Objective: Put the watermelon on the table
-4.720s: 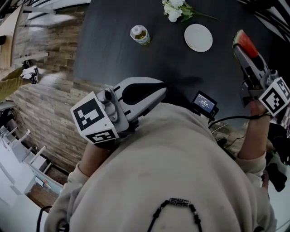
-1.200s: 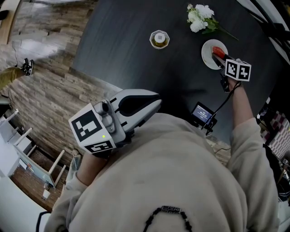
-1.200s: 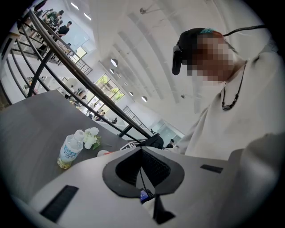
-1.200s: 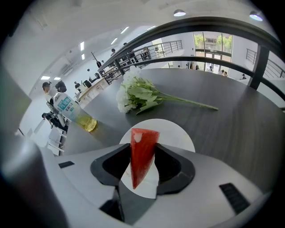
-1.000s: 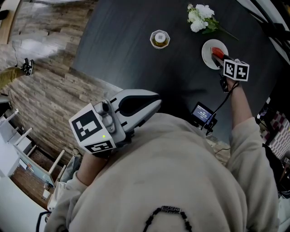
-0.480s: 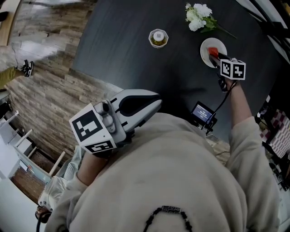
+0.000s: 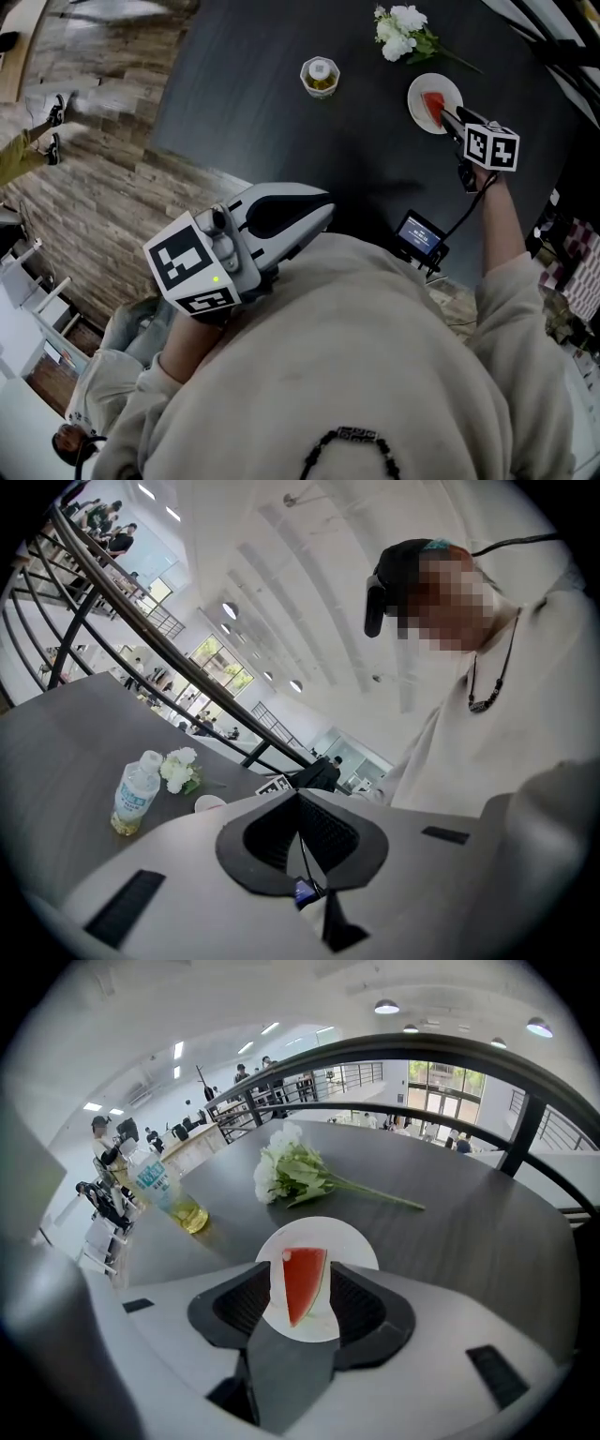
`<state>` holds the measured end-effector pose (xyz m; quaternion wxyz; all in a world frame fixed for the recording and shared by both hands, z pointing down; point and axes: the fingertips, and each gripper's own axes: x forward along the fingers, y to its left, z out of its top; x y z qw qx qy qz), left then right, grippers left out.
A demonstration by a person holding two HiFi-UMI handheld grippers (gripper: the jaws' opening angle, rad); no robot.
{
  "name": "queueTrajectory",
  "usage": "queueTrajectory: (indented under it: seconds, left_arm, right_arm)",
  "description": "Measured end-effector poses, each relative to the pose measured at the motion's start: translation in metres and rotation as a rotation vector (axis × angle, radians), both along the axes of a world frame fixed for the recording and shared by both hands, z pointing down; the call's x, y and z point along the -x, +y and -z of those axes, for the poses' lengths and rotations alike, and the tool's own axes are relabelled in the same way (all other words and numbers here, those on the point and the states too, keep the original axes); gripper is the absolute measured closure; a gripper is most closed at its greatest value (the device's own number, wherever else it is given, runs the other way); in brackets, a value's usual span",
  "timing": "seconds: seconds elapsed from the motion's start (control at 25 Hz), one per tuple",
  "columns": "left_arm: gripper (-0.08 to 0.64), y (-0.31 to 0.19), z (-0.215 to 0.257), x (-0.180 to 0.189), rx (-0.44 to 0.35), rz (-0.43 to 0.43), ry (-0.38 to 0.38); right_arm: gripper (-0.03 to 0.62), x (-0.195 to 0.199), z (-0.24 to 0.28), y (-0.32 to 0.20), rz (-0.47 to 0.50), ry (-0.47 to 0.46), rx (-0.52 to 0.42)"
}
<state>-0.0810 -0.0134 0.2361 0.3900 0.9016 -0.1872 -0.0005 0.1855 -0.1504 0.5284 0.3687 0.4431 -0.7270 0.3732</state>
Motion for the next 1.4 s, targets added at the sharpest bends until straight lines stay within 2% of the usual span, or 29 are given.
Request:
queueTrajectory:
  seconds: [0.16, 0.28, 0.36, 0.44, 0.52, 0.72, 0.84, 0.96, 1.2, 1.4]
  left_arm:
    - [0.554, 0.006, 0.008, -0.013, -0.043, -0.043, -0.004]
    - [0.554, 0.009, 0.015, -0.019, -0.073, -0.074, -0.01]
    - [0.554, 0.009, 0.02, -0.021, -0.094, -0.088, -0.016]
    - [0.554, 0.008, 0.026, -0.025, -0.123, -0.104, -0.015]
    - [0.554, 0.009, 0.033, -0.032, -0.152, -0.129, -0.014]
    - [0.554, 0.009, 0.048, -0.05, -0.229, -0.196, -0.01]
    - [0.554, 0.007, 0.055, -0.067, -0.27, -0.238, 0.003]
    - [0.554, 0.01, 0.062, -0.084, -0.301, -0.282, 0.012]
    - [0.554, 0.011, 0.07, -0.096, -0.337, -0.336, 0.023]
    - [0.554, 0.011, 0.069, -0.096, -0.341, -0.336, 0.025]
  right_arm:
    - [0.385, -0.013, 0.039, 0.001, -0.03, -0.014, -0.1]
    - [0.396, -0.016, 0.08, 0.011, -0.068, -0.089, -0.175]
    - [0.438, -0.012, 0.113, 0.019, -0.081, -0.165, -0.226]
    - [0.551, -0.005, 0.147, 0.027, -0.057, -0.234, -0.285]
    - [0.574, 0.002, 0.181, 0.038, -0.009, -0.292, -0.338]
    - [0.575, 0.017, 0.265, 0.07, 0.027, -0.466, -0.457]
    - [0.575, 0.026, 0.323, 0.099, 0.039, -0.542, -0.561]
    - [0.577, 0.039, 0.359, 0.128, 0.052, -0.559, -0.641]
    - [0.577, 0.048, 0.372, 0.151, 0.052, -0.532, -0.678]
    - [0.577, 0.042, 0.376, 0.157, 0.031, -0.552, -0.703]
